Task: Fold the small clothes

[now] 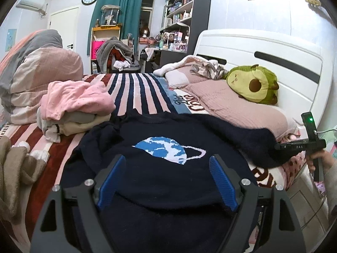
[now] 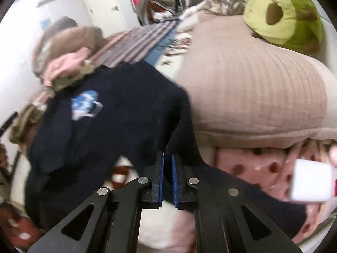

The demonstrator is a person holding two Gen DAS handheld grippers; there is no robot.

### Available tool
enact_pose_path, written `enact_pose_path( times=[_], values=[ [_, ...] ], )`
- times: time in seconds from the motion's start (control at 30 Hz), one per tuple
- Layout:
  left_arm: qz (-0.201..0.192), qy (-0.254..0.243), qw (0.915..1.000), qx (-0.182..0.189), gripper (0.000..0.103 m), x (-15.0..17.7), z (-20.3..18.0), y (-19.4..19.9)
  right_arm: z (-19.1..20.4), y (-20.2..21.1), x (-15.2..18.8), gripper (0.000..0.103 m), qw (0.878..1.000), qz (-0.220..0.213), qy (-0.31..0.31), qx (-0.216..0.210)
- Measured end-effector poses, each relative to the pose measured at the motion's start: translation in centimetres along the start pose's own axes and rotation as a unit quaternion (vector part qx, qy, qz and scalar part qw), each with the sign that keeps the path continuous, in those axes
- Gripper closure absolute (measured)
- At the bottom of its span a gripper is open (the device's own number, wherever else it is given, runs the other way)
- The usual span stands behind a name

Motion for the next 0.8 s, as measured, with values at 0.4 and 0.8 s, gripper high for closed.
enact_pose_path(
  times=[0.4,0.8],
  values=[
    [-0.037,0.02,0.9991,0.003,0.023,0.0,2.6,4.3,15.3,1.2,-2.4,0.103,0.985,-0.028,0.067,-0.157],
    [-0.038,0.03,0.9988,0.0,0.019,1.1,5.1,5.6,10.7,-1.8,-0.8,0.051,0.999,-0.011,0.037,0.031]
  ],
)
Point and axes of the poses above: each gripper's, at about its wrist camera, not at the fingertips, and y roughly against the way its jaws point, z to its left, x to its underside, the point moved 9 cm from there along -y, roughly the way its jaws point, and after that the axes turned 5 degrees about z, right-handed, at the moved point
